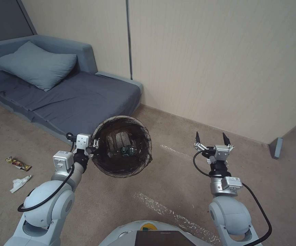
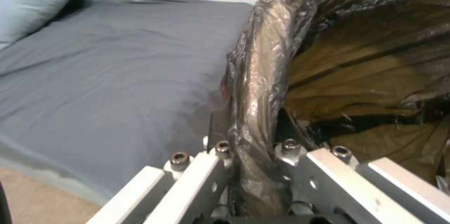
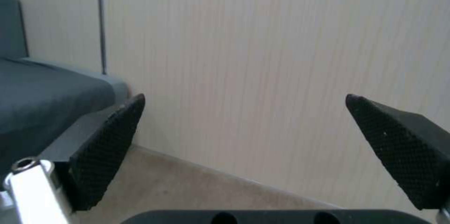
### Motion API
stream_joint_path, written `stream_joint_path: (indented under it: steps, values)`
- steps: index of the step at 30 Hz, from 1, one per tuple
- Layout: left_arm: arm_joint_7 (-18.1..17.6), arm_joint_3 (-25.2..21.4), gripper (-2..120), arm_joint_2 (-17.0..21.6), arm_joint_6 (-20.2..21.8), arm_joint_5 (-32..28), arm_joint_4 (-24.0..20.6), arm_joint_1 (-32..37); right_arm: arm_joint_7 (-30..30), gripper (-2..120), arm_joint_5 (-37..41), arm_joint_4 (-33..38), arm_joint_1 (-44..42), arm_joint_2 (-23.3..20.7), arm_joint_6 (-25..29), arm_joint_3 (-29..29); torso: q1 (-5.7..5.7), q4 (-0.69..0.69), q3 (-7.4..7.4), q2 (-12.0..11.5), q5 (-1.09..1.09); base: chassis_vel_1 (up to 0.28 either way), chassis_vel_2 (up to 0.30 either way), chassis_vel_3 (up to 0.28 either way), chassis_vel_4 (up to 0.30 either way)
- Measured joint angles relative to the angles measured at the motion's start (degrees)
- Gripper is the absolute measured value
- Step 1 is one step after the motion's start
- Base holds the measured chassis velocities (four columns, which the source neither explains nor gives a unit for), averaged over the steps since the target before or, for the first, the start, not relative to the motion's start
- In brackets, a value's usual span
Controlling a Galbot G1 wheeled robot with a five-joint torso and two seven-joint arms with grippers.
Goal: Pick up the trash bin, then pick up the garbage from the floor and place it into the trash bin.
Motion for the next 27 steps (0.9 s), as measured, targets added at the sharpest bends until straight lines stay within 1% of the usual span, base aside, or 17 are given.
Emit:
stream_joint_path:
  steps: [15, 27]
  values:
    - [-0.09, 0.17, 0, 0.47, -0.18, -0.44, -0.02, -0.17, 0.03, 100, 0.42, -0.45, 0.75, -0.33, -0.48, 0.26, 0.00, 0.00, 0.00, 0.00, 0.00, 0.054, 0.051, 0.051, 0.044]
    - [-0.18, -0.12, 0, 0.54, 0.09, -0.81, -0.29, 0.02, 0.09, 100, 0.73, -0.58, 1.03, -0.39, -0.93, 0.41, 0.00, 0.00, 0.00, 0.00, 0.00, 0.018, 0.016, 0.022, 0.020]
